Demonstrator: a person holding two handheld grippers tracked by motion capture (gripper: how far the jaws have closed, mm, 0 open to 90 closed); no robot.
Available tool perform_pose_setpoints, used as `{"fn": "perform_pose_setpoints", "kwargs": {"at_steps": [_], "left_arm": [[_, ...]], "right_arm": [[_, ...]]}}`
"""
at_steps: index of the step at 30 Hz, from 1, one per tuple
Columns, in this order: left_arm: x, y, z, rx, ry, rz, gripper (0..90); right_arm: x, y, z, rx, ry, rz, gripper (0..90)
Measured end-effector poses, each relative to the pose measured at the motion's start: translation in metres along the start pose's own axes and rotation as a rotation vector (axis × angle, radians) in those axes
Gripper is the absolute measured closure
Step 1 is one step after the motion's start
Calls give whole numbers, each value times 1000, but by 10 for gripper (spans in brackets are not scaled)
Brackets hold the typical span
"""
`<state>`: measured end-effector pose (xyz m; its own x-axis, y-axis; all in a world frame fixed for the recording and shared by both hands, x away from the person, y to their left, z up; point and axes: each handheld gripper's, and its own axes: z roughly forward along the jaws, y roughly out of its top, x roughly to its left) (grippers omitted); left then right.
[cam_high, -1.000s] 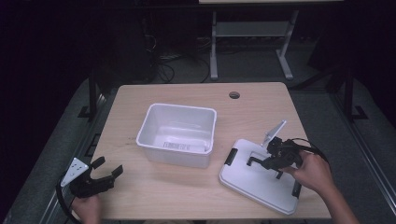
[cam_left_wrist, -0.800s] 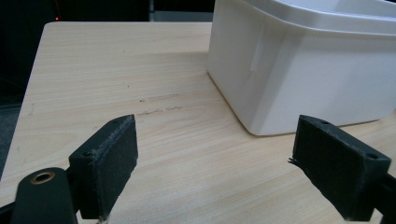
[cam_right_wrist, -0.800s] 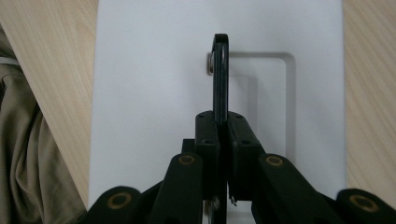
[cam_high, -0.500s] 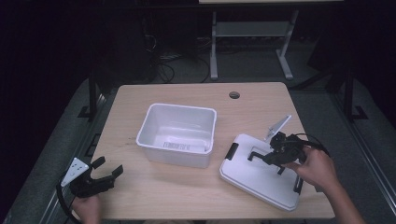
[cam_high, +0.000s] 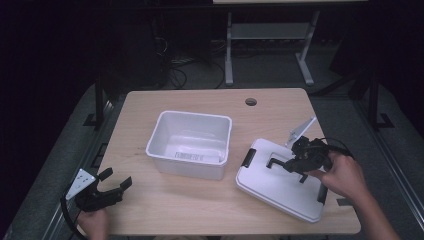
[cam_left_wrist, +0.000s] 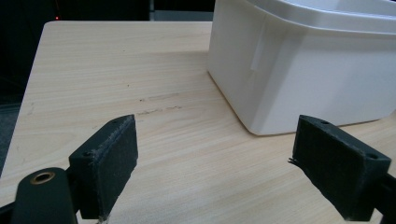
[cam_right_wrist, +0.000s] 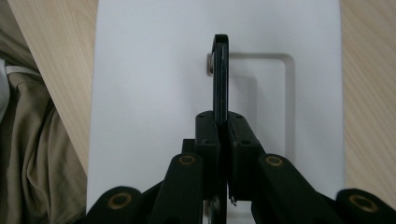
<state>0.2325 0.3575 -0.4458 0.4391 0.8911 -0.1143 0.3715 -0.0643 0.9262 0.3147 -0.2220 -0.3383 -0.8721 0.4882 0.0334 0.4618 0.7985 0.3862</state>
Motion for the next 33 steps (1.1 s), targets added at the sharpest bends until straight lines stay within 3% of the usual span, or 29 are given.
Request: {"fn": "perform_pose_setpoints", "kwargs": {"at_steps": [18, 24, 33], "left_arm": [[0, 0, 0, -1, 2, 4, 132], [0, 0, 0, -1, 2, 1, 132], [1, 0, -1, -2, 2, 3, 132]], "right_arm": [[9, 20, -42, -28, -17, -38, 844], [15, 33, -57, -33, -31, -65, 844], [22, 52, -72, -48, -15, -98, 845]]}}
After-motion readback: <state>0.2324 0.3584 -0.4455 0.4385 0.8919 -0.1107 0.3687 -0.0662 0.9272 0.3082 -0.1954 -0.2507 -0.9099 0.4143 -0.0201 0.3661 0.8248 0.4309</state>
